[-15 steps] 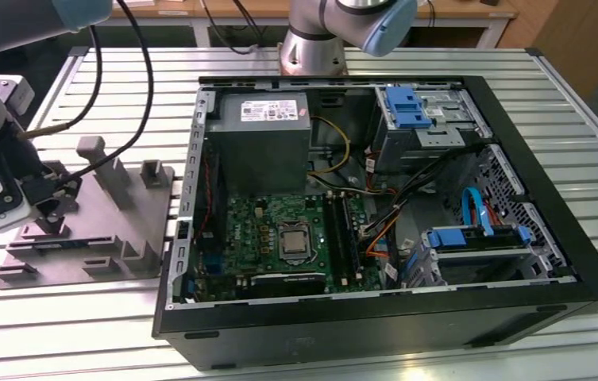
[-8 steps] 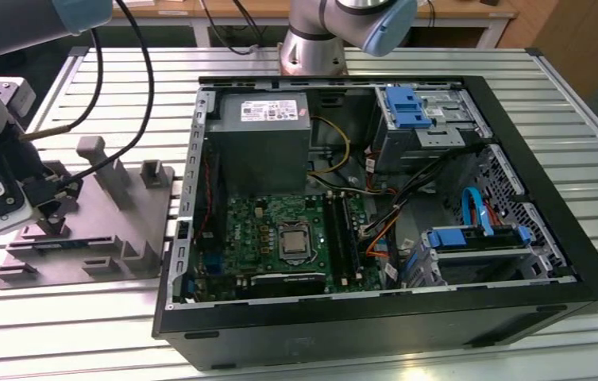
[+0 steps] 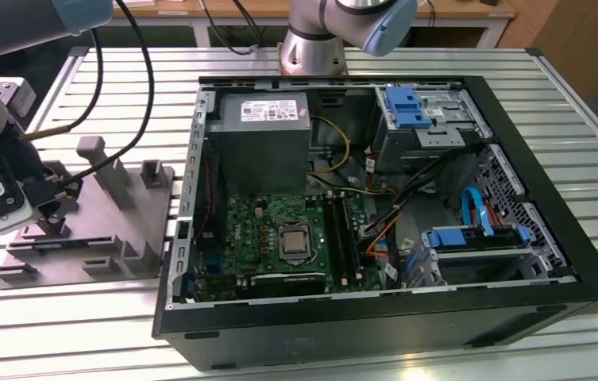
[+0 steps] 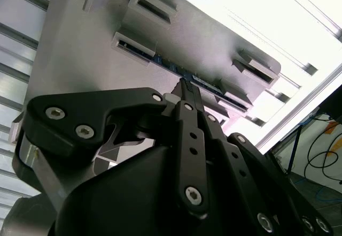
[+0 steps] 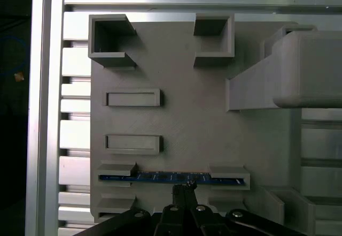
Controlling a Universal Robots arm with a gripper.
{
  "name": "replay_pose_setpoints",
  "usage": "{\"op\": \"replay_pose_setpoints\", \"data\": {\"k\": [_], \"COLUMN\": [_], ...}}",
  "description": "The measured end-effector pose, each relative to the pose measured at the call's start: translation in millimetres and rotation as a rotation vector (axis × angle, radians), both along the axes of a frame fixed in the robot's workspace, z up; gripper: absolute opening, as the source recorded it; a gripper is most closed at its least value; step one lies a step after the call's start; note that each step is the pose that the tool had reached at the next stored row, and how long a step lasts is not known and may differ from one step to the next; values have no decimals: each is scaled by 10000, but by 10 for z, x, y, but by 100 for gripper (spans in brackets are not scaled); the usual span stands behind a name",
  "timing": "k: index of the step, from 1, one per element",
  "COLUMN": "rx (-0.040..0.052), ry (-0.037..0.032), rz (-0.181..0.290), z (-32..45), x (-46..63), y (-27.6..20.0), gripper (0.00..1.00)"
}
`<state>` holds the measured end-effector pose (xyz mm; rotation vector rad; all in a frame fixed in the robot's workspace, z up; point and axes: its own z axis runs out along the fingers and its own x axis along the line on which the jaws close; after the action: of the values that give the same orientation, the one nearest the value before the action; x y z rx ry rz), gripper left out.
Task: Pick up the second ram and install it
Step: 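Pick up the second ram and move it above second insertion slot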
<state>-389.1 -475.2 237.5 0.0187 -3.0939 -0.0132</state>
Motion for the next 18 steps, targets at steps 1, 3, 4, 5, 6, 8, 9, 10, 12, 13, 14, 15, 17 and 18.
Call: {"op": "replay_pose_setpoints", "data": {"k": [1, 3, 4, 5, 6, 8, 9, 10, 12, 13, 14, 15, 17, 18], "rx": [0, 3, 5, 5, 6, 6, 6, 7, 9, 9, 9, 9, 10, 10], "ry": [0, 0, 0, 0, -2, -1, 0, 0, 0, -1, 0, 1, 0, 0], "rz": [5, 49, 119, 246, 423, 787, 967, 1156, 1497, 1648, 1802, 1963, 2276, 2450], "z": [0, 0, 0, -1, -1, -1, -1, -1, -1, -1, -1, -1, -1, -1], "x": [0, 0, 0, 0, 1, 0, 0, 0, 0, 0, 0, 0, 0, 0], "y": [0, 0, 0, 0, -1, 0, 0, 0, 0, 0, 0, 0, 0, 0], "gripper": [11, 11, 11, 11, 11, 11, 11, 11, 11, 11, 11, 11, 11, 11]}}
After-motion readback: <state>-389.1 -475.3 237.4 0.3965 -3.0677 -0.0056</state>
